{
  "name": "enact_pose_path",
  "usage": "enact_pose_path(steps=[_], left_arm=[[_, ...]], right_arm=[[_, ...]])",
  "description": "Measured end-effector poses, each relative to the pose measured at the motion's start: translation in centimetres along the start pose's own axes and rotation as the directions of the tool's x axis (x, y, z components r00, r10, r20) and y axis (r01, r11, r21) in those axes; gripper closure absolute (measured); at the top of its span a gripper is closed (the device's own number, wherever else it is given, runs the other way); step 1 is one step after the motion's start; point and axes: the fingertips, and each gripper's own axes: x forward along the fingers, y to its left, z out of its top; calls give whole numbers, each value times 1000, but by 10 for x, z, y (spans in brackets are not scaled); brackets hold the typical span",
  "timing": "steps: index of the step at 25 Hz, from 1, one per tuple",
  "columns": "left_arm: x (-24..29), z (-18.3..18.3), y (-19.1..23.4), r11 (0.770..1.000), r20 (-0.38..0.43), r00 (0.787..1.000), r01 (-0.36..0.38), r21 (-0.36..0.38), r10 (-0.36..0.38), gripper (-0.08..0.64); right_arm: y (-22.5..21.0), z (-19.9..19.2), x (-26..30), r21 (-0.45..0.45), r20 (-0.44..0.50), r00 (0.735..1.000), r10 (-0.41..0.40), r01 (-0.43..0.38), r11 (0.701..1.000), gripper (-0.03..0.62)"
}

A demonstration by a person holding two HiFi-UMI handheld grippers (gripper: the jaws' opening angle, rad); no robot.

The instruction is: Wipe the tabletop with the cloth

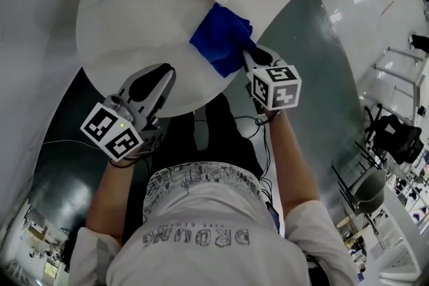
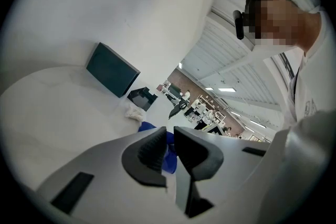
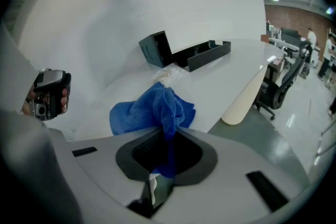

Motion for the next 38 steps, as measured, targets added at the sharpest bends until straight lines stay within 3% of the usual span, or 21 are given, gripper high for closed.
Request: enact_pose_path(steps=[7, 17, 24, 33, 38], left_arm=[[-31, -1, 5, 999, 55, 998, -37, -10, 37, 500], [-120, 18, 34, 990, 171, 975, -136, -38, 141, 500], [-193, 26, 58, 972, 263, 936, -222, -75, 234, 500], [-274, 22, 88, 934, 341, 869, -324, -153, 357, 500], [-305, 15, 106, 914, 357, 842, -358, -191, 405, 500]], right_arm=[[35, 27, -14, -39, 88, 994, 62, -59, 998, 549], [158, 89, -5, -195, 164, 959, 233, -200, 960, 549], [257, 111, 11, -304, 150, 916, 372, -315, 899, 549], [360, 109, 43, -408, 44, 866, 498, -439, 800, 549], [390, 89, 78, -426, -46, 867, 495, -466, 776, 549]])
